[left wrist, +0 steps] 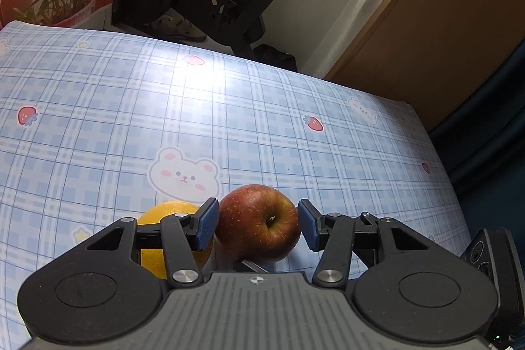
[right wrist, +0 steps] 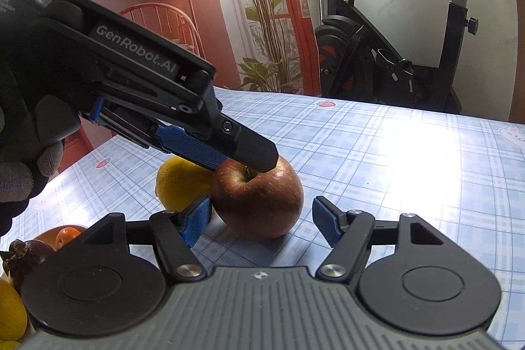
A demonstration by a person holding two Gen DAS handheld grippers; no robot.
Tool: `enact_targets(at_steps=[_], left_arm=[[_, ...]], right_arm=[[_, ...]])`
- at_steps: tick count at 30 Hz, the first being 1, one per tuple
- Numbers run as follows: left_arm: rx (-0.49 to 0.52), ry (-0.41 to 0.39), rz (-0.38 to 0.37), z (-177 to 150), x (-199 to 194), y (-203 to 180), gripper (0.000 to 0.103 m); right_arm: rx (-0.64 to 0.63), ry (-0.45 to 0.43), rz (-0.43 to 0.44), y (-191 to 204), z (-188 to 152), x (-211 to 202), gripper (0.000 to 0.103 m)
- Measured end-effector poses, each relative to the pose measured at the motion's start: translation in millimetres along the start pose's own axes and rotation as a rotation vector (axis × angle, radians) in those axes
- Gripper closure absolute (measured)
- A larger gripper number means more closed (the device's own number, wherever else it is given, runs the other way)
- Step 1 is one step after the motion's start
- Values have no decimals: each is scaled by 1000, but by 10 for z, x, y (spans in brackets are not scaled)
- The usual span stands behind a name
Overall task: Organize fruits
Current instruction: 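Close the right gripper on the red apple while the left gripper clamps its other side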
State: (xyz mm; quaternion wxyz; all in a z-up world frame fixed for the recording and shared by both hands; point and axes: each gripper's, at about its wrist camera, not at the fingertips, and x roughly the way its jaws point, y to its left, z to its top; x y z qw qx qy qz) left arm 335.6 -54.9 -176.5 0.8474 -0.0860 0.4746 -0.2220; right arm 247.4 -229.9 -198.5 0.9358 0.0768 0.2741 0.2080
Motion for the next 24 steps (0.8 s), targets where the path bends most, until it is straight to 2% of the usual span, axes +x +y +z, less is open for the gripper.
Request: enact_targets(at_steps=[4, 13, 17, 24], left_arm=[[-19, 3, -8, 14, 7, 20, 50], [-14, -3, 20, -16, 16, -27, 52], [-31, 21, -15, -53, 45, -70, 52], [-32, 11, 14, -49, 93, -178, 51]], right_arm=[[26, 39, 6, -46, 22, 65, 33], [44, 17, 23, -79, 7, 24, 33], [63, 15, 25, -126, -2, 6, 32], [86, 31, 12, -160, -9, -25, 33]])
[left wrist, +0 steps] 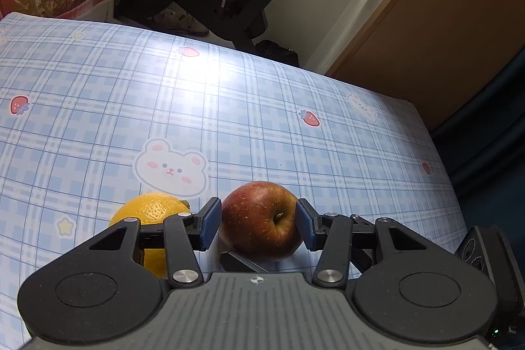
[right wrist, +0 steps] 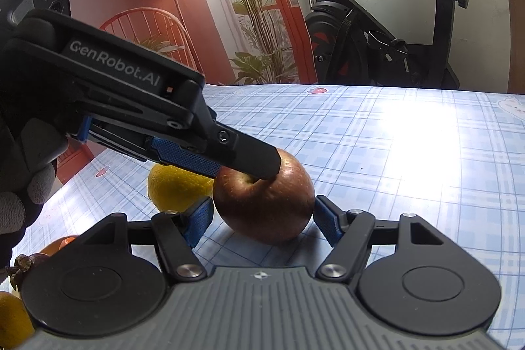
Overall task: Organize fruits
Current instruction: 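Close the right gripper on the red apple while the left gripper clamps its other side, then carry the red apple between both grippers and lower it onto the plate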
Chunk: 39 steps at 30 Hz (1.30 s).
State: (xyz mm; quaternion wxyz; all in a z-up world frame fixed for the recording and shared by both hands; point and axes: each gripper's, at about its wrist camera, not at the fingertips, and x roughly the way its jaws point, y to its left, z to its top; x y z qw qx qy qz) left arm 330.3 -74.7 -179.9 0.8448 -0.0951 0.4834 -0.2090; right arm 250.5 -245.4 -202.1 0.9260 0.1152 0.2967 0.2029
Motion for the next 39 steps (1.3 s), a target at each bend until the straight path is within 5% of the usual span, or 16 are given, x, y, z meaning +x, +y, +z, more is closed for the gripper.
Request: enact_targets(at_steps=[13, 25, 39], left_arm=[[-3, 48, -10, 74, 32, -1, 50], [24, 3, -15, -22, 44, -40, 50], [92, 29, -33, -275, -88, -376, 50]], right_arm=[[46, 5, 18, -55, -1, -37, 34], [57, -7, 1, -34, -6, -69, 37], [185, -36, -3, -44, -160, -519, 37]])
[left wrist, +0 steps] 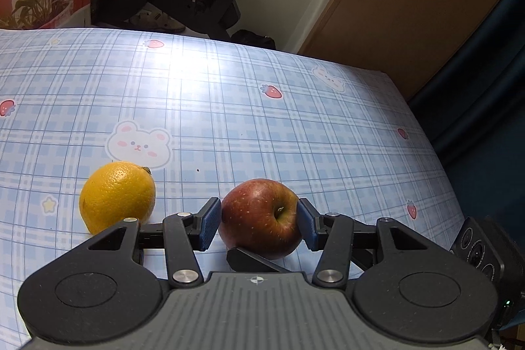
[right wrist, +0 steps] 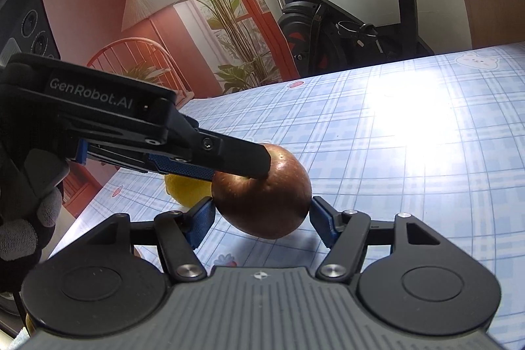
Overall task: Organize fruits
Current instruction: 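Carry the red apple between both grippers and lower it onto the plate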
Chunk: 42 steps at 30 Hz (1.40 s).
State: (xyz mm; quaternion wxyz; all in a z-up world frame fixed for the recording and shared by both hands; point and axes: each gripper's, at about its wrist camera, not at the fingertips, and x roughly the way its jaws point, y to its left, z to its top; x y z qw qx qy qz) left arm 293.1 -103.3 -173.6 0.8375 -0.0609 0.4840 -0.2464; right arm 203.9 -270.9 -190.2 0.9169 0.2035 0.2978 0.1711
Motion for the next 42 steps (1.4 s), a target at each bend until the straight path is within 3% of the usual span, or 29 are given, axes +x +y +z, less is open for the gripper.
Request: enact_targets(at_steps=[11, 23, 32, 42], left_arm=[[26, -67, -30, -261, -656, -132, 50], [-40, -63, -9, -695, -1280, 299, 50], [-105, -41, -11, -947, -1351, 572, 50], [-76, -3, -19, -993, -1238, 541, 50]], right_arm=[[-38, -41, 3, 423, 0, -428, 37], [-164, 44, 82, 1198, -205, -385, 37], [-179, 131, 93, 1398, -386, -220, 37], [-159, 173, 72, 1348, -442, -213, 37]])
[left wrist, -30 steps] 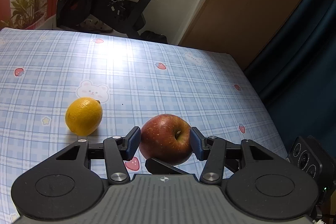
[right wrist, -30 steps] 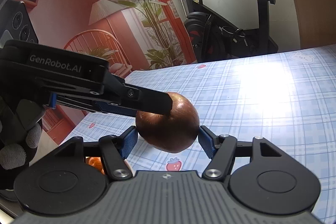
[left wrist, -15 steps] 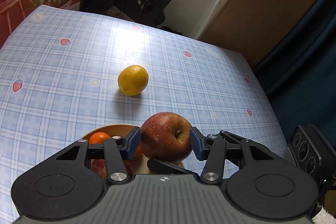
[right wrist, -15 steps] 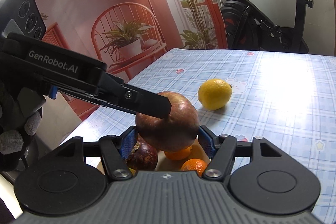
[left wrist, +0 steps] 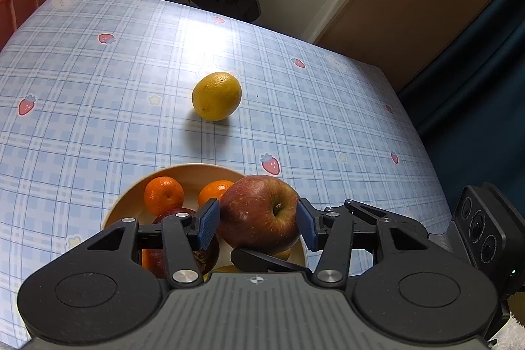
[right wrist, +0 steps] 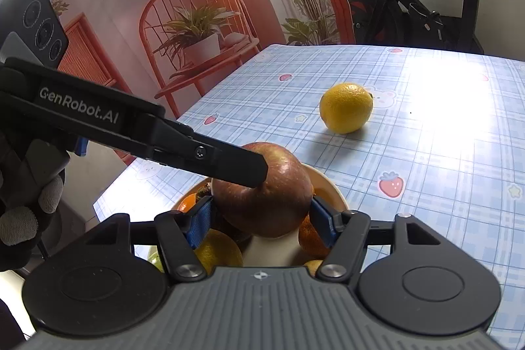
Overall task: Organize fruits
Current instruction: 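Carry the red apple between both grippers and lower it onto the plate, then open both grippers and move them toward the yellow lemon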
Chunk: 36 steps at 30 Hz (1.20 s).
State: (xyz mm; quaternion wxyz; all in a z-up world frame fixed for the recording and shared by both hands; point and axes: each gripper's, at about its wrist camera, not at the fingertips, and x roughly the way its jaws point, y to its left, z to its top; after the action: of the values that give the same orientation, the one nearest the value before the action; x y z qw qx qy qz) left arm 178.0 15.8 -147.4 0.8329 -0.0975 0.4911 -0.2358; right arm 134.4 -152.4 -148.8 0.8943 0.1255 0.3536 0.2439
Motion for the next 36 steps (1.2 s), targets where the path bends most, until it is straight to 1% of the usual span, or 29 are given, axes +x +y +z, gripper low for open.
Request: enact_targets(at_steps=[3, 7, 9, 13, 19, 23, 27, 31, 33, 36], left_arm=[[5, 3, 11, -1, 32, 7, 50], [1, -3, 21, 6, 82, -17, 50], [8, -8, 33, 3, 63, -25, 50], [-11, -19, 37, 32, 22, 7, 50], [-34, -34, 34, 57, -67, 61, 50], [-62, -79, 36, 83, -212, 137, 50], [-92, -117, 39, 143, -337, 199, 50], [-68, -170, 66, 250, -458, 181, 50], [-58, -207, 77, 290, -493, 155, 50], [-62, -242, 94, 321, -491, 174, 50]], right_arm=[[-15, 17, -6, 22, 2, 35, 37], [-17, 11, -16, 12, -9, 41, 37], [-8, 5, -23, -4, -15, 31, 37], [7, -2, -12, -33, -14, 0, 37], [-38, -7, -34, 46, -5, -69, 37], [-69, -56, -45, 111, 17, -201, 37], [-114, -121, -88, 114, 119, -331, 37], [-133, -155, -124, 22, 300, -378, 37], [-142, -165, -144, -21, 342, -371, 37], [-127, -180, -160, -119, 381, -340, 37]])
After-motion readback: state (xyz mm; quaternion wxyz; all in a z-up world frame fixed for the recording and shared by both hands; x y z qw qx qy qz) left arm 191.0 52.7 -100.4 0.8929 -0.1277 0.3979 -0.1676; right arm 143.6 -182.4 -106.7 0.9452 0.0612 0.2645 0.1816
